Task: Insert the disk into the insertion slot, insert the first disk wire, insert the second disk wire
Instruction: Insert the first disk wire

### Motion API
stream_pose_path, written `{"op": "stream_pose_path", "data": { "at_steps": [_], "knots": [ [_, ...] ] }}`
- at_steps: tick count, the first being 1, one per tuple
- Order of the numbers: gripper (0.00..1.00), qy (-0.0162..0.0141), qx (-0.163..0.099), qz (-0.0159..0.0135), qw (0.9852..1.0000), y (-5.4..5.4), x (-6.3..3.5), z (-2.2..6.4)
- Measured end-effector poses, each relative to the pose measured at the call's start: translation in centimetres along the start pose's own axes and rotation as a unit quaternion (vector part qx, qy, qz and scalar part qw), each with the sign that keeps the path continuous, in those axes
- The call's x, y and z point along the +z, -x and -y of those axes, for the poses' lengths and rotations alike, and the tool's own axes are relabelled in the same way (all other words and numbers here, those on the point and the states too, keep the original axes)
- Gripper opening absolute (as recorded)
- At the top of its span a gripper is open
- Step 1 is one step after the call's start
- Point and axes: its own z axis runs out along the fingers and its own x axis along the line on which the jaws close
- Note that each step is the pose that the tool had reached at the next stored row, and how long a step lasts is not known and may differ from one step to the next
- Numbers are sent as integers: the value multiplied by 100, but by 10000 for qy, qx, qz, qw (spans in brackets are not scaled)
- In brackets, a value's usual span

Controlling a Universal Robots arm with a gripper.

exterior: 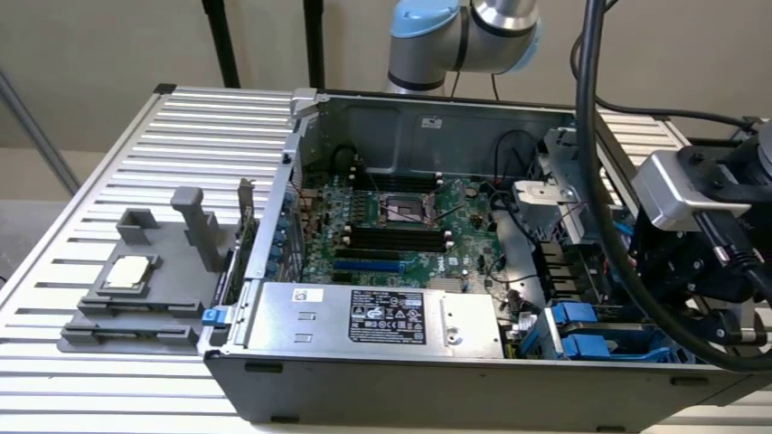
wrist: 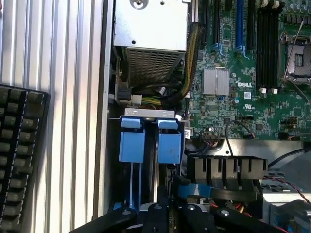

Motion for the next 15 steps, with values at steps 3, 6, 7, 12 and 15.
{"op": "stream_pose_path", "data": {
  "at_steps": [3,6,7,12,15],
  "knots": [
    [17,-1,6,0,10000,2,13,0],
    [17,-2,10,0,10000,6,20,1],
    [17,-2,12,0,10000,7,21,1],
    [17,-4,35,0,10000,16,27,2],
    [17,-7,54,1,10000,20,31,5]
  ]
}}
